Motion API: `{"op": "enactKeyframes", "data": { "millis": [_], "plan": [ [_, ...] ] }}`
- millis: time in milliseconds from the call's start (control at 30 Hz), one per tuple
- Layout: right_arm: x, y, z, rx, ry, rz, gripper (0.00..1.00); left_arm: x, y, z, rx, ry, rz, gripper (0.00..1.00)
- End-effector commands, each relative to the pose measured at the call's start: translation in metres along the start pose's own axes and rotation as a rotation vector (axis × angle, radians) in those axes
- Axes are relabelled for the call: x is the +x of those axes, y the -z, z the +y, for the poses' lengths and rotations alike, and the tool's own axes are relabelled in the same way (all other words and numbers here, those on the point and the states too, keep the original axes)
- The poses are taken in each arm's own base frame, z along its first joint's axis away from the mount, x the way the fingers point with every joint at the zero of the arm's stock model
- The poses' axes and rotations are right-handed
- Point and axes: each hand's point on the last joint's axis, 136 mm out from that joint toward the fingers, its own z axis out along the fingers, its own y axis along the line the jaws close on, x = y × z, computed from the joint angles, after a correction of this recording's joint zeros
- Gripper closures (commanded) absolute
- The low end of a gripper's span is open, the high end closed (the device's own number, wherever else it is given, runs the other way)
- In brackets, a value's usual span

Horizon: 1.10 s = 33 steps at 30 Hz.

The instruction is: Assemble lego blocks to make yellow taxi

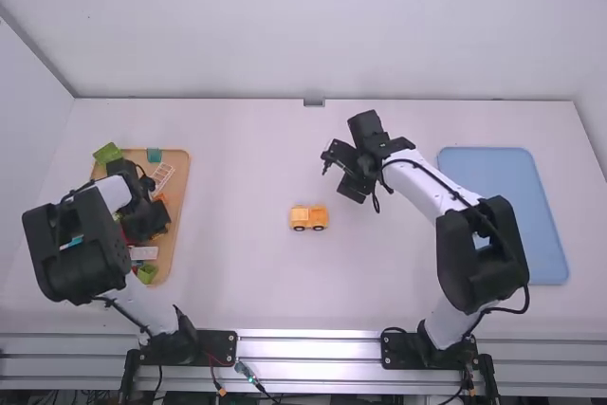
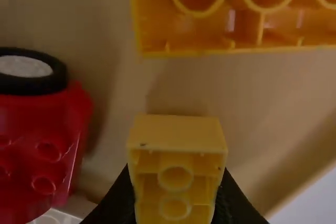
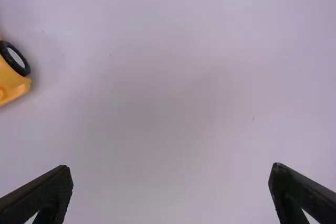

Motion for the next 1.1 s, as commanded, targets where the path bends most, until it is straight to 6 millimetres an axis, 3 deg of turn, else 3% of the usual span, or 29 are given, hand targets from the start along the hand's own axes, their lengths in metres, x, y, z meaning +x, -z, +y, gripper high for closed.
{"op": "enactKeyframes", "data": {
  "millis": [0,133,267,333,367,433,467,567,833,1067],
  "plan": [
    [-0.014,0.014,-0.006,0.009,-0.014,-0.06,0.01,0.002,-0.001,-0.002,0.006,-0.001,0.0,0.92],
    [-0.034,0.016,-0.007,-0.02,-0.095,-0.167,0.01,-0.011,0.022,-0.021,0.118,-0.048,-0.07,0.98],
    [-0.059,0.024,-0.015,-0.073,-0.2,-0.335,0.01,-0.024,0.066,-0.052,0.28,-0.14,-0.213,0.98],
    [-0.079,0.038,-0.017,-0.161,-0.252,-0.486,0.01,-0.027,0.1,-0.081,0.394,-0.255,-0.335,0.98],
    [-0.087,0.045,-0.018,-0.213,-0.285,-0.558,0.01,-0.024,0.118,-0.1,0.46,-0.333,-0.394,0.98],
    [-0.092,0.05,-0.02,-0.253,-0.313,-0.609,0.01,-0.019,0.13,-0.115,0.513,-0.41,-0.434,0.96],
    [-0.1,0.055,-0.023,-0.324,-0.343,-0.692,0.01,-0.007,0.151,-0.143,0.614,-0.548,-0.503,0.95],
    [-0.114,0.064,-0.02,-0.51,-0.328,-0.881,0.01,0.019,0.184,-0.191,0.815,-0.777,-0.612,0.92],
    [-0.121,0.086,0.01,-0.925,-0.109,-1.173,0.01,0.082,0.211,-0.28,1.225,-1.108,-0.666,0.98],
    [-0.136,0.09,0.021,-0.977,-0.065,-1.171,0.01,0.107,0.212,-0.323,1.498,-1.219,-0.623,0.98]
  ]
}}
